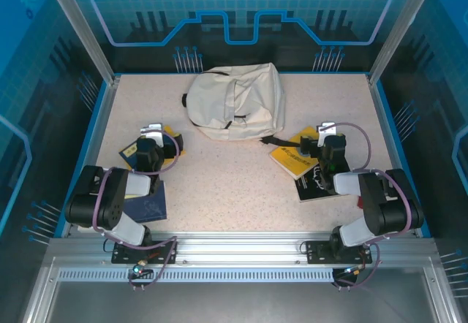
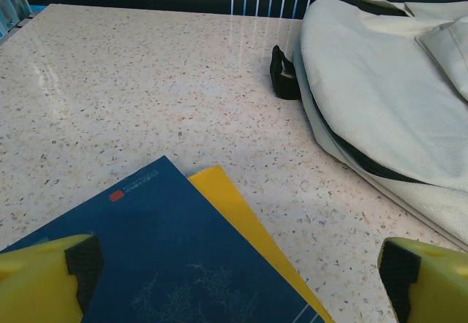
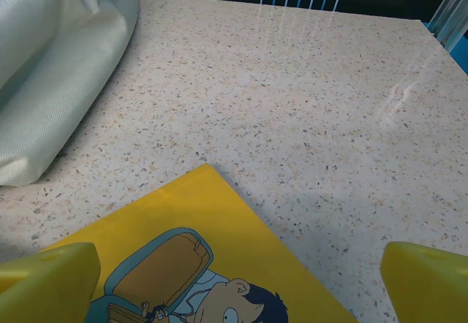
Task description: Pack books, pencil case, and school supplies into a backpack
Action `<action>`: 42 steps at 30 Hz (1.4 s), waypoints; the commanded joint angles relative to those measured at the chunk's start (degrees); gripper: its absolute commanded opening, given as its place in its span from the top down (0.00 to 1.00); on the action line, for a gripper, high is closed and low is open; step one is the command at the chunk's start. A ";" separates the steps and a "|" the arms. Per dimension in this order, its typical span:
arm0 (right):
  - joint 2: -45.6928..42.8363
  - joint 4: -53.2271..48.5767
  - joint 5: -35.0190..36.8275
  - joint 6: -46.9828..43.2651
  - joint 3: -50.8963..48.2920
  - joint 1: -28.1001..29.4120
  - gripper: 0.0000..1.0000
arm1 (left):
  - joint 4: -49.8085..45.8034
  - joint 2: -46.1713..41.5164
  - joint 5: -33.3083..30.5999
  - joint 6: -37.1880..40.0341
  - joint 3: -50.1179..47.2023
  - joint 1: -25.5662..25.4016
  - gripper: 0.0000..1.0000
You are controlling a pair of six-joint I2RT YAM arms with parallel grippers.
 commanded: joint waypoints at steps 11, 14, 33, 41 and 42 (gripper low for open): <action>0.39 1.50 0.84 0.75 0.70 0.05 0.00 | -0.16 0.42 1.43 1.34 1.30 0.18 0.01; 0.42 1.50 0.82 0.76 0.75 0.06 0.00 | -0.16 0.44 1.42 1.27 1.33 0.20 0.01; -5.21 -5.26 3.60 -1.87 2.05 2.88 0.00 | 4.49 -0.37 0.24 0.37 -1.56 0.79 0.01; -19.85 -34.59 4.31 4.33 11.76 4.69 0.00 | -6.72 -11.25 -2.52 -0.56 -0.55 0.79 0.01; -20.43 -40.64 3.76 6.44 14.79 4.88 0.00 | -10.07 -13.10 -2.54 -0.63 0.52 0.71 0.01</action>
